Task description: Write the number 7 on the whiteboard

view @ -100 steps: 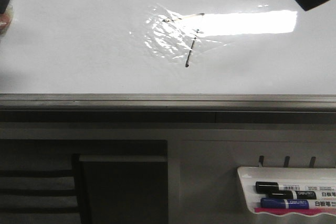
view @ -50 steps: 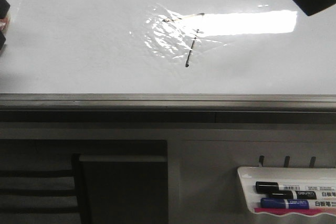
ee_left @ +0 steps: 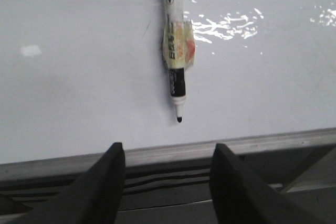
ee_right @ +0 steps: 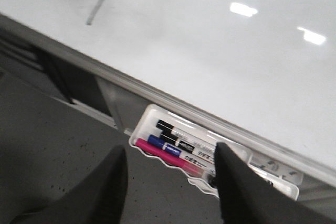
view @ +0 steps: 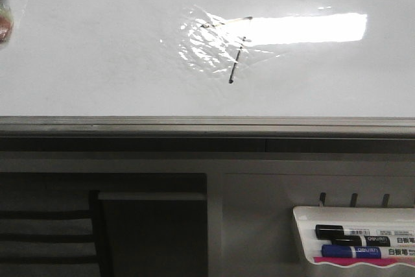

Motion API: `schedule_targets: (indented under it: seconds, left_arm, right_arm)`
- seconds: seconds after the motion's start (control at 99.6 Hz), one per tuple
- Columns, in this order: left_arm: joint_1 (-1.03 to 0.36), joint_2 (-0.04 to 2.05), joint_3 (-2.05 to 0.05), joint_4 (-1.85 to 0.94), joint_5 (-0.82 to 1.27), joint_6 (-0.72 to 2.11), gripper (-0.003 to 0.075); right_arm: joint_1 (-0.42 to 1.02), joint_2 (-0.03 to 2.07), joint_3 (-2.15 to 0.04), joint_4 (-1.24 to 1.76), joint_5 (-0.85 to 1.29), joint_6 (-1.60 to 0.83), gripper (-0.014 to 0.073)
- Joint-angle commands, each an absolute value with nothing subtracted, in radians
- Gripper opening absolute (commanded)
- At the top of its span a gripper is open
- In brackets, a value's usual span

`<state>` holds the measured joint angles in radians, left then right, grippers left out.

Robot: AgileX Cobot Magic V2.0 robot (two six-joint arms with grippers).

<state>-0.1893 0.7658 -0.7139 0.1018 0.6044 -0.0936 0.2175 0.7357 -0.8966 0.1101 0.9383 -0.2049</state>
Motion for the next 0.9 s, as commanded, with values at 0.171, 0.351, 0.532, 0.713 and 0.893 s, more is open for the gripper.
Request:
schedule_targets:
  seconds: [0.171,0.351,0.532,0.713,0.893]
  left_arm:
    - [-0.187,0.528,-0.487,0.059,0.263,-0.079,0.0347]
    - [-0.187,0.501,-0.462,0.061,0.221,-0.078,0.0311]
    - [-0.187,0.501,-0.462,0.068,0.221,-0.078,0.0087]
    - [-0.187,0.501,-0.462,0.069,0.221,-0.078,-0.0020]
    - [-0.187,0.501,-0.462,0.063,0.221,-0.078,-0.0020]
  right_arm:
    - [0.206,0.608,-0.701,0.130,0.640,-0.094,0.0200]
    - [0.206,0.569,-0.581,0.136,0.481,-0.096,0.0106]
    - [0.206,0.567,-0.524,0.136,0.425,-0.098,-0.0071]
    - [0.206,0.567,-0.494,0.136,0.342,-0.098,-0.0071]
    - [0.206,0.567,-0.490,0.136,0.340,-0.098,-0.0071]
